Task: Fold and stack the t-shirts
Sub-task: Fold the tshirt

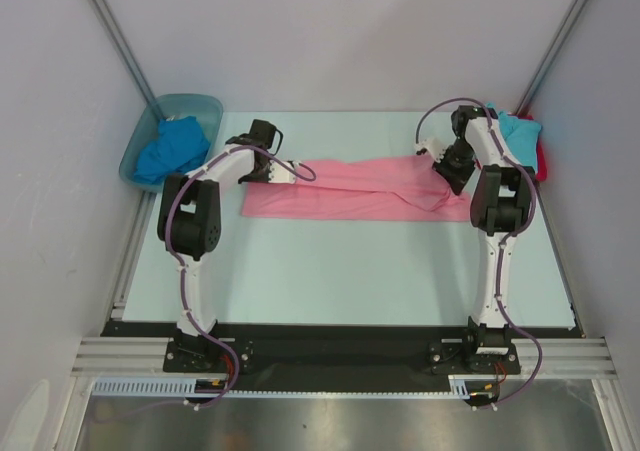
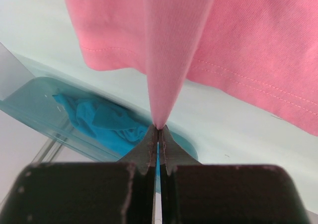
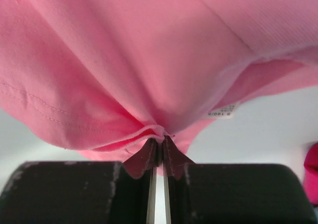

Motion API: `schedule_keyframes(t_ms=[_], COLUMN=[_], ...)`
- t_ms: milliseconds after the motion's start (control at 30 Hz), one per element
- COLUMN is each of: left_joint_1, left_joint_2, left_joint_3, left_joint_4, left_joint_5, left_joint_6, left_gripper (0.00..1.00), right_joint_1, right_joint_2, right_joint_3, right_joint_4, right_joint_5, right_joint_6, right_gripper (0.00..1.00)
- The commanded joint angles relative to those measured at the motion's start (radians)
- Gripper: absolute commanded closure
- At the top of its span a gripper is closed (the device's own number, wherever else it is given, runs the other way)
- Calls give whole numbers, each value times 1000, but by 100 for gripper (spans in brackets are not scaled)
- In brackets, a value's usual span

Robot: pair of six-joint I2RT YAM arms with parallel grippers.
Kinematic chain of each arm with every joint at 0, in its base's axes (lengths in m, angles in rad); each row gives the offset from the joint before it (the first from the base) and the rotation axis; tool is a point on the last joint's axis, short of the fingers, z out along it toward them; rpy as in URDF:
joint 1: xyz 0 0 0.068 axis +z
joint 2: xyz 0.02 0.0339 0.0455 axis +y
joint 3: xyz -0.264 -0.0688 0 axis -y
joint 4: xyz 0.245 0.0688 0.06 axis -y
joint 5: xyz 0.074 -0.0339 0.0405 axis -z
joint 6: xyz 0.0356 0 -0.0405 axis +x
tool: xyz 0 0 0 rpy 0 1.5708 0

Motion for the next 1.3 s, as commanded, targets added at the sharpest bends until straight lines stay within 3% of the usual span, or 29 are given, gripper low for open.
schedule_keyframes(t_ms=[0,33,100,200,367,600,733,900,933,1033,1267], left_joint_1=[12,12,11,11,11,9,9,9,9,9,-2], left_joint_2=[-77,-77,-80,-82,-80,-74,-73,-70,-70,-68,-65], left_joint_3=[38,38,35,30,33,38,41,50,50,61,73], left_joint_4=[-28,-29,-34,-37,-40,-42,-45,-60,-63,-78,-128], left_joint_5=[-15,-15,-14,-12,-8,-6,-5,3,3,14,37], left_joint_6=[-14,-16,-20,-22,-25,-20,-17,-13,-13,-17,-34], left_gripper=[100,100,100,100,99,100,100,100,100,100,100], right_joint_1=[12,15,20,20,14,2,-1,-3,-3,-2,-2], right_joint_2=[6,7,10,10,3,-3,-5,-8,-8,-10,-3], right_joint_3=[4,4,7,8,16,33,33,38,38,39,48], right_joint_4=[-15,-13,-13,-9,-7,7,10,14,16,16,22], right_joint_5=[25,28,29,32,45,53,56,58,58,61,70], right_joint_6=[10,12,15,19,16,24,32,35,35,33,30], right_gripper=[86,82,83,100,100,93,56,34,24,9,0])
